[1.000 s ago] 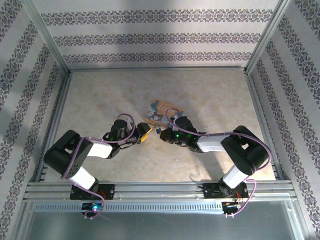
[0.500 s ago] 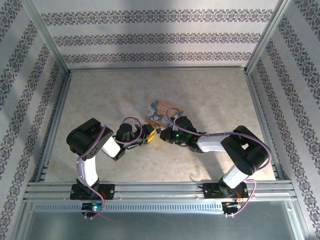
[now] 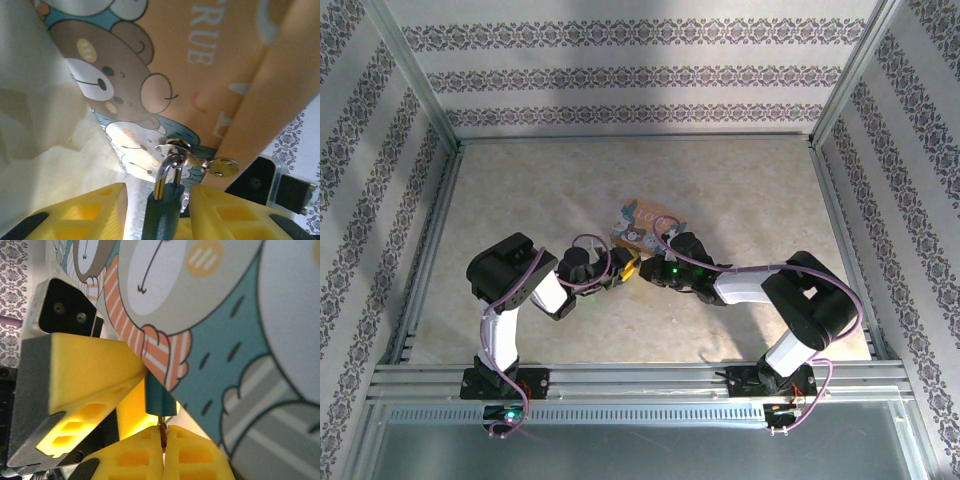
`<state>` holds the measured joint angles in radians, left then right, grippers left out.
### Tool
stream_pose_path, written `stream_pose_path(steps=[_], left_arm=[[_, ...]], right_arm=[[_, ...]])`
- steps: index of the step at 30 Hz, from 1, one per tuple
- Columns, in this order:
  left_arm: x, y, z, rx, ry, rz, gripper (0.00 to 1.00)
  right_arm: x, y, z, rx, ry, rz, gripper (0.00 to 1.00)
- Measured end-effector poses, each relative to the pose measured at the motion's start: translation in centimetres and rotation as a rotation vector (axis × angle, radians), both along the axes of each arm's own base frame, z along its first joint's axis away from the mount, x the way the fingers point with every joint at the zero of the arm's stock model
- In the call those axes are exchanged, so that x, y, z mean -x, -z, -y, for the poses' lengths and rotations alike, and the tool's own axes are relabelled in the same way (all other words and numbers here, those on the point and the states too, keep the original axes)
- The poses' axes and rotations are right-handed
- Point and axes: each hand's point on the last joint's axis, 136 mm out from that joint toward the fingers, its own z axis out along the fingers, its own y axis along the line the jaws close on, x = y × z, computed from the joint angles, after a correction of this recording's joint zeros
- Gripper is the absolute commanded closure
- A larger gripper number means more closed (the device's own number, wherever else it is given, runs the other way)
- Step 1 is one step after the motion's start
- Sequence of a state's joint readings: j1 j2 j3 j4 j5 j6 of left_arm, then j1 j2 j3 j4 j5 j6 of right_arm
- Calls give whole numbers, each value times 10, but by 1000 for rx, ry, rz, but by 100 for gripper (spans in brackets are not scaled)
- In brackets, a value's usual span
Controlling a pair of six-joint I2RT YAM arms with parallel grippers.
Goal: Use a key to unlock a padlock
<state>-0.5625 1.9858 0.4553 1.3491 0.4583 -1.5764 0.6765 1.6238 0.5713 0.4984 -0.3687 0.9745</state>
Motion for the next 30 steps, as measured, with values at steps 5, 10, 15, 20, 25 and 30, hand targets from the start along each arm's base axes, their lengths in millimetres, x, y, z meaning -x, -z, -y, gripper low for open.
stream_pose_path(steps=[5, 10, 15, 20, 25, 30], left_arm=[[0, 0, 1, 7, -6, -2, 68], [-1, -2, 1, 14, -14, 4, 73], [-2, -3, 1, 19, -17, 4, 79], [-3, -5, -2, 17, -33, 8, 87], [-1, -14, -4, 23, -41, 21, 89], [-2, -27, -5, 25, -47, 38, 90]], right_arm=[[0, 0, 0, 0, 0, 0, 100], [0, 0, 0, -5, 5, -6, 100], [0, -1, -1, -15, 8, -14, 99], [-3, -5, -1, -39, 20, -21, 94], [-2, -15, -1, -67, 19, -9, 83], [-6, -34, 9, -96, 32, 40, 72]])
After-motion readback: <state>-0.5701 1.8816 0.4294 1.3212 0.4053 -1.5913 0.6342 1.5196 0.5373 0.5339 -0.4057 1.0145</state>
